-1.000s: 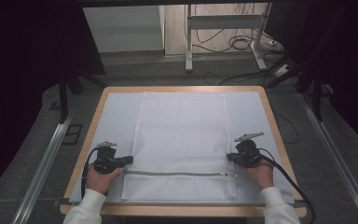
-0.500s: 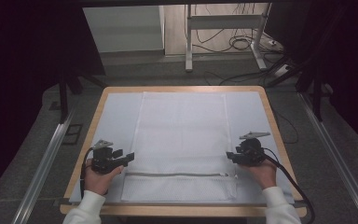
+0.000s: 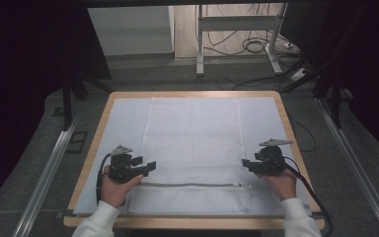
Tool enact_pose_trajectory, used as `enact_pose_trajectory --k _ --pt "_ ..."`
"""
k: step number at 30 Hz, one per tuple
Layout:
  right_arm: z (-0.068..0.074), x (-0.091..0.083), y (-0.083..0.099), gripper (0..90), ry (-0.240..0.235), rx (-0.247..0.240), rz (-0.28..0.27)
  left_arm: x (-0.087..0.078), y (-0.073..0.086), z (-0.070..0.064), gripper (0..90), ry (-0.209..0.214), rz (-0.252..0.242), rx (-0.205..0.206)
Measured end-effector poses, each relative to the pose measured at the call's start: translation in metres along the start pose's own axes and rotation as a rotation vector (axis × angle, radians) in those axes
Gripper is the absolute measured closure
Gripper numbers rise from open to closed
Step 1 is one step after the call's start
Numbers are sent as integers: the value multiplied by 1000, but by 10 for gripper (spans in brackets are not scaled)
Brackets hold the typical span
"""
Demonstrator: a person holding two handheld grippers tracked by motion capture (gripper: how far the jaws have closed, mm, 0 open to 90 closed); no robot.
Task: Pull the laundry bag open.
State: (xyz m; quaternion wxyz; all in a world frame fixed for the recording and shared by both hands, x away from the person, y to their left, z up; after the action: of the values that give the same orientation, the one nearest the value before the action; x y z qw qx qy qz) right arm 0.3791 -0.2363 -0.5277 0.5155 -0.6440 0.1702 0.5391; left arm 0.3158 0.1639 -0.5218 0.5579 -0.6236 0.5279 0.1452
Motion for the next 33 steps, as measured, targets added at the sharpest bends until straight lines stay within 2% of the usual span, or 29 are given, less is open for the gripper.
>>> enact_pose_trajectory --k 1,3,5,10,13,15,27,33 --pt "0 -1 0 363 0 -1 -2 2 -2 -7 355 12 6 11" --pt "-1 -2 1 362 1 1 -3 3 -3 -10 356 13 9 18" --pt "-2 -3 1 362 6 4 -2 7 -5 -19 367 22 18 37" --pt "-5 -4 1 360 10 9 -8 13 -10 -32 365 51 35 62" --pt "-5 -4 1 356 7 7 -4 15 -13 -39 364 52 37 77" --pt "-5 -3 2 356 8 8 -3 17 -14 -42 357 44 34 78" --pt "-4 -2 1 348 10 11 3 27 -21 -60 351 62 54 106" --pt "-5 -3 0 347 10 16 2 30 -23 -64 344 62 57 113"
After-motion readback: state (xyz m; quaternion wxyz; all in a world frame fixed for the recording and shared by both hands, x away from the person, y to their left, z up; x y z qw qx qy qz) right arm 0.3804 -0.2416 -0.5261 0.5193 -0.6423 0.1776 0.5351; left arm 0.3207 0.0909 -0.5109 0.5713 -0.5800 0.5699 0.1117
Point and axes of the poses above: each handheld gripper's, and its own axes: x roughly forward along the jaws, y roughly out of its underside, z roughly to its left, the point moved 5 cm from there along x, roughly forward along the jaws, and after that the axes turned 15 degrees about z, right-handed, at the moved point
